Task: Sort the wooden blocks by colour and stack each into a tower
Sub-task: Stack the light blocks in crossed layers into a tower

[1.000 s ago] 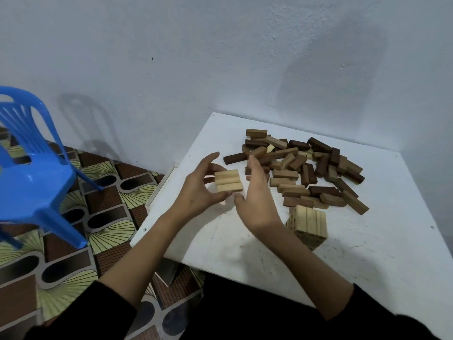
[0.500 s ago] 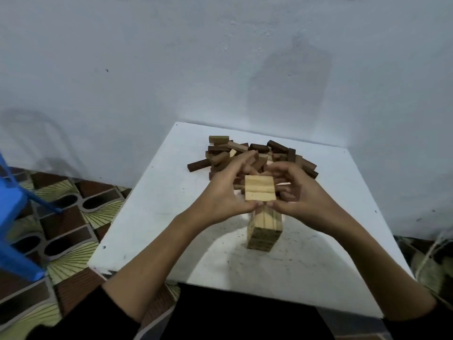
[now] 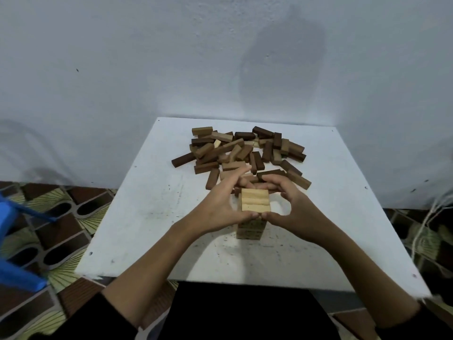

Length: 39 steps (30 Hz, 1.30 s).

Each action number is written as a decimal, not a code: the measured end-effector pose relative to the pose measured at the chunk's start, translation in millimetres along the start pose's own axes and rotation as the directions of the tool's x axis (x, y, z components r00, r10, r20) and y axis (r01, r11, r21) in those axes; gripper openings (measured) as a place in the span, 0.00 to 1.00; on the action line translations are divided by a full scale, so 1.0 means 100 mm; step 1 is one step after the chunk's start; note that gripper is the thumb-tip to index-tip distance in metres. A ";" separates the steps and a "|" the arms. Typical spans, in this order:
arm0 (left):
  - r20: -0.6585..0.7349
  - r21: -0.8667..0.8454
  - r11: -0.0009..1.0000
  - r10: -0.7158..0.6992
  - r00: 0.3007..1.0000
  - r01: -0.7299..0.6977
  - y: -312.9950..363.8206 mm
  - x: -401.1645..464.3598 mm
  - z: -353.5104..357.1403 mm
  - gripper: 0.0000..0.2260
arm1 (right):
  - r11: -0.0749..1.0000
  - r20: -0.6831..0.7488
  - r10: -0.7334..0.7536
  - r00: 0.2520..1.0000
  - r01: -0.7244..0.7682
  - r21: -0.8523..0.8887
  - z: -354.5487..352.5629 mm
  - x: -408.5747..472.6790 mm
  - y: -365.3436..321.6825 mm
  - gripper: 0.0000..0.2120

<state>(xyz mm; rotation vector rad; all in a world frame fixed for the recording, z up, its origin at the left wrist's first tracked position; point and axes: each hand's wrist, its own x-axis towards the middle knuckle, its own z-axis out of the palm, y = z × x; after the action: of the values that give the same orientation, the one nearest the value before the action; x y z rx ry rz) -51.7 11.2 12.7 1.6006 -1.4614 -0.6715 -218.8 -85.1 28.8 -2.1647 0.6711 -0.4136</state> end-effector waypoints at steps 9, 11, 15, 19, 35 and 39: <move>0.016 0.006 0.999 -0.039 0.999 0.039 0.00 -0.05 -0.01 0.43 | 1.000 0.046 -0.023 0.999 0.023 0.014 -0.01 -0.02 0.02 0.34; 0.014 0.014 0.999 -0.046 0.999 0.046 -0.01 -0.06 -0.01 0.43 | 1.000 0.056 -0.026 0.998 0.027 -0.008 -0.01 -0.03 0.03 0.36; 0.008 0.037 0.998 -0.054 0.999 0.054 -0.02 -0.08 -0.01 0.44 | 0.999 0.056 -0.034 0.998 0.036 -0.030 0.00 -0.04 0.04 0.40; 0.001 0.039 0.998 -0.045 0.999 0.045 -0.04 -0.07 0.01 0.43 | 0.998 0.048 -0.055 0.997 0.057 -0.040 0.01 -0.03 0.01 0.39; -0.007 0.026 0.997 -0.068 0.998 0.068 -0.04 -0.07 0.02 0.42 | 0.988 0.017 -0.115 0.993 0.116 -0.103 0.09 0.01 0.09 0.39; -0.009 0.019 0.997 -0.079 0.997 0.080 -0.04 -0.09 0.02 0.42 | 0.985 0.019 -0.123 0.992 0.124 -0.119 0.10 0.02 0.10 0.39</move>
<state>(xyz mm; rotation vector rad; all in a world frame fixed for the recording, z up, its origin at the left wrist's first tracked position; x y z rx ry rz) -53.2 18.8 7.3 1.6819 -1.4085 -0.6971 -216.0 -85.5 14.9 -2.3292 0.5697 -0.4351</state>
